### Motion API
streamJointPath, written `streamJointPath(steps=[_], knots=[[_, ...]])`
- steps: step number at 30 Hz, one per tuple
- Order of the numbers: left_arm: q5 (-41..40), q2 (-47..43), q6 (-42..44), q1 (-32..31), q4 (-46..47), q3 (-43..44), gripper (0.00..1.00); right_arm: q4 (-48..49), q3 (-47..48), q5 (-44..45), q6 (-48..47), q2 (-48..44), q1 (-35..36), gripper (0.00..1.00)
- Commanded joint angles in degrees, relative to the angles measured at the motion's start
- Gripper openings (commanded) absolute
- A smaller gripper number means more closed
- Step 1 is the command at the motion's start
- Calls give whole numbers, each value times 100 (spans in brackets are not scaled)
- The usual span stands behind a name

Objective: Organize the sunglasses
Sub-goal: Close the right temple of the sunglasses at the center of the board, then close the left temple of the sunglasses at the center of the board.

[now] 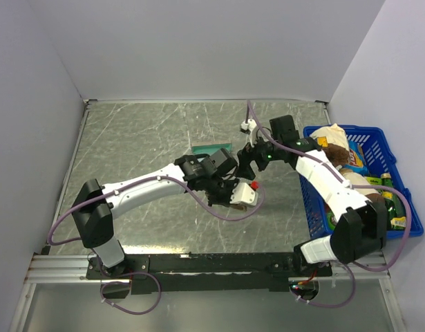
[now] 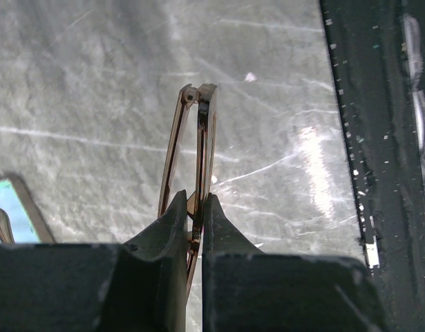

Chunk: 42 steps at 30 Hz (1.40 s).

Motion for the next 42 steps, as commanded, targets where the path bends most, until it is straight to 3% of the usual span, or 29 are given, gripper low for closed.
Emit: streamJointPath(steps=[1,9,17,26,42], knots=[[88,18,-17,-312,-17,-44,4,556,-101,148,217,-402,-105,100],[88,423,-17,-796,-325,474,3,1207,-374,666,665,-500,-132,100],[237,748,-140,-1130,-475,879,4,1365,-462,526,885,-201,-132,100],[53,1047,-245,-1386,-519,1152,5,1155,-401,298,719,160,-35,100],[-352,678,-281,-1394,-475,1108,4,135,57,297,-143,995,220,100]])
